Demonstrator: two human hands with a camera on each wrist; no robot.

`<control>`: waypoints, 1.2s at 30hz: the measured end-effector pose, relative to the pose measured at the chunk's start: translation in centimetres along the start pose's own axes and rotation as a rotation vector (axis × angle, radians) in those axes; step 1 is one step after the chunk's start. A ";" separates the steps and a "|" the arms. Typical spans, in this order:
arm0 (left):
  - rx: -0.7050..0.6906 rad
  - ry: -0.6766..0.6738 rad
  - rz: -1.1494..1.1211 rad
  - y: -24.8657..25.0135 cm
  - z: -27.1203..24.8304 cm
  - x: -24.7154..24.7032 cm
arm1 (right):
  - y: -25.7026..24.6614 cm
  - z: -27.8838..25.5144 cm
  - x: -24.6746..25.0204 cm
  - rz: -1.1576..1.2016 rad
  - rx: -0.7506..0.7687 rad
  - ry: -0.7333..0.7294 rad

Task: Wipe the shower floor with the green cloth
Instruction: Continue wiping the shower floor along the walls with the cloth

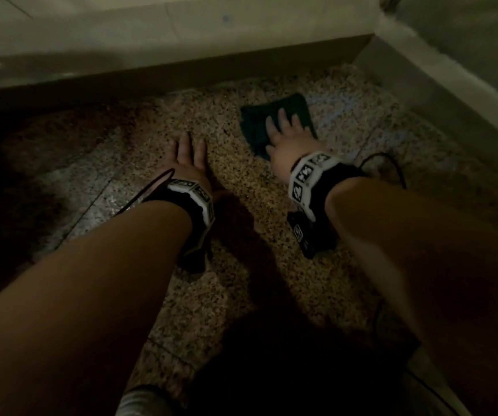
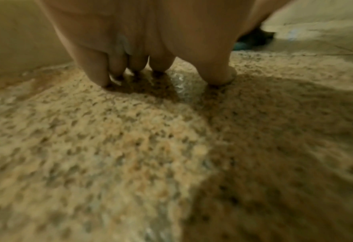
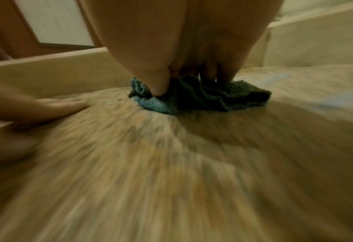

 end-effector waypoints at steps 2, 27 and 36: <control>0.003 -0.001 0.038 0.2 -0.4 0.3 | 0.2 -1.9 -1.6 0.002 0.007 -0.014; 0.030 0.011 0.080 0.4 -0.9 0.3 | 3.7 -5.5 -4.9 0.045 -0.144 -0.020; 0.041 0.026 0.083 0.8 -1.4 0.4 | 5.0 -4.2 -3.8 0.049 -0.099 -0.001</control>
Point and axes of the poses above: each hand's wrist, its own z-axis towards the middle knuckle, its own x-axis out of the back of the hand, y = z × x, the point moved 5 cm from there along z, towards the middle knuckle
